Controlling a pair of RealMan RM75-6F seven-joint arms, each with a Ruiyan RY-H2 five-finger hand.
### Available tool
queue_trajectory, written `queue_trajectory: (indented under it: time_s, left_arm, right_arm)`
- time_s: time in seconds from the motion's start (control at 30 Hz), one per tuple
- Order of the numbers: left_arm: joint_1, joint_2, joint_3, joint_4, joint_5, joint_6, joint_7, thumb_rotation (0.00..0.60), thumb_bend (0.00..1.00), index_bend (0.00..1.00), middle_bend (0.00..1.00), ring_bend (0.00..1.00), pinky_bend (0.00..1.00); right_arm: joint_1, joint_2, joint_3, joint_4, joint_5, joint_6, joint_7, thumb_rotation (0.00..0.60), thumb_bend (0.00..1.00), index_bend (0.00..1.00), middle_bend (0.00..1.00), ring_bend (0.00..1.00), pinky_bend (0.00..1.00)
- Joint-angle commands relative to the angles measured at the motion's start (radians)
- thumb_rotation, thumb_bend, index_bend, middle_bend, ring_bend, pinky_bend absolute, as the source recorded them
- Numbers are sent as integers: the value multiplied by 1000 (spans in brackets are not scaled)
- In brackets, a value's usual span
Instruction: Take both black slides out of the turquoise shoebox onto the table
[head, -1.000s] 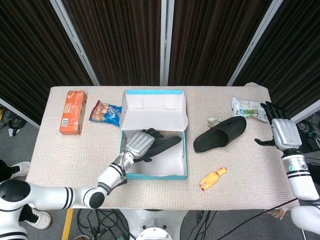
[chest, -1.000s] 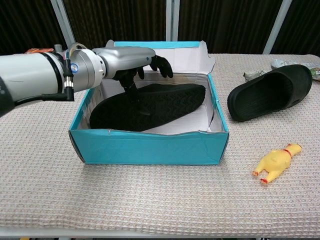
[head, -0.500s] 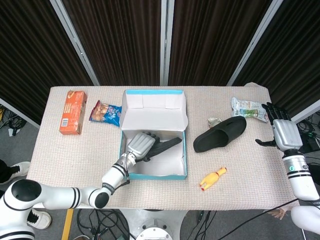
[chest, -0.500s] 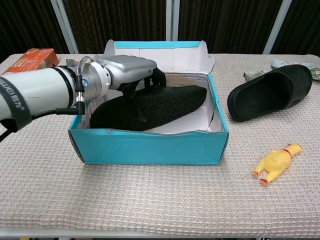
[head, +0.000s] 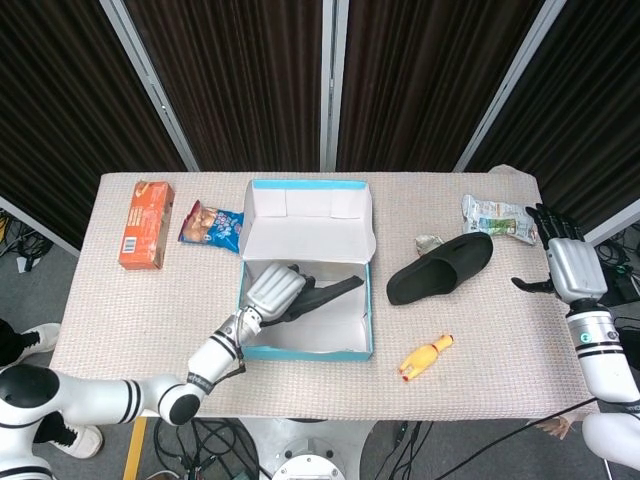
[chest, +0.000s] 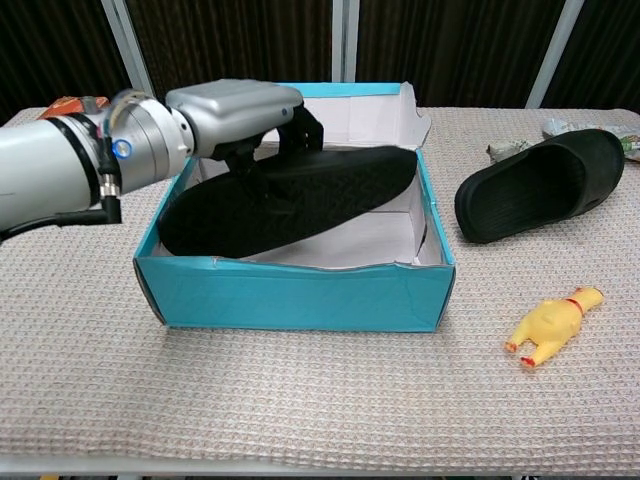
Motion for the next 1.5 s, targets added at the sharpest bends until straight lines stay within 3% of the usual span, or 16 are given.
queue_trajectory:
  time_s: [0.03,0.23,0.43,0.57,0.67,0.8,0.93,1.23,1.37,1.5]
  left_arm:
    - [47,55,-19,-63,66,66,-72,600,259,563,619,610,793]
    - [171,186,-71,-174,120,222,-245,600,255,563,610,609,784]
    - [303,320,-58,-210,97,294,-346,600,256,559,592,605,769]
    - [345,335,-23,-164,15,226,-372,600,254,558,582,604,751]
    - [345,311,-7,-110,-40,106,-444,600,254,555,581,604,751]
    - [337,279,-14,-37,-78,-28,-554,600,254,526,571,598,751]
    - [339,259,-25,-1,-84,-53,-574,600,234,473,529,561,747]
    - [347,260,-40,-30,-142,-37,-493,600,166,231,274,289,618]
    - [365,305,-38,-97,-155,-41,-487,600,123,109,105,78,380]
    - [401,335,-40,-139,-111,25,-489,600,65,70,15,0,209]
  right_arm:
    - [-1,1,1,-2,-2,2,2,600,0,0,0,0,0]
    - [-6,7,4,-8,-14,11,13,600,0,0,0,0,0]
    - [-9,5,5,-8,-26,15,26,600,0,0,0,0,0]
    - [-10,2,1,-8,-33,14,29,600,0,0,0,0,0]
    - [-10,0,-1,-10,-36,13,26,600,0,0,0,0,0]
    - [-13,1,-2,-16,-40,18,24,600,0,0,0,0,0]
    - [-21,13,-2,-25,-37,25,19,600,0,0,0,0,0]
    - [-38,22,-11,-30,-39,30,26,600,0,0,0,0,0]
    - [-44,25,-10,-26,-43,38,35,600,0,0,0,0,0]
    - [-53,25,-16,-25,-49,45,38,600,0,0,0,0,0]
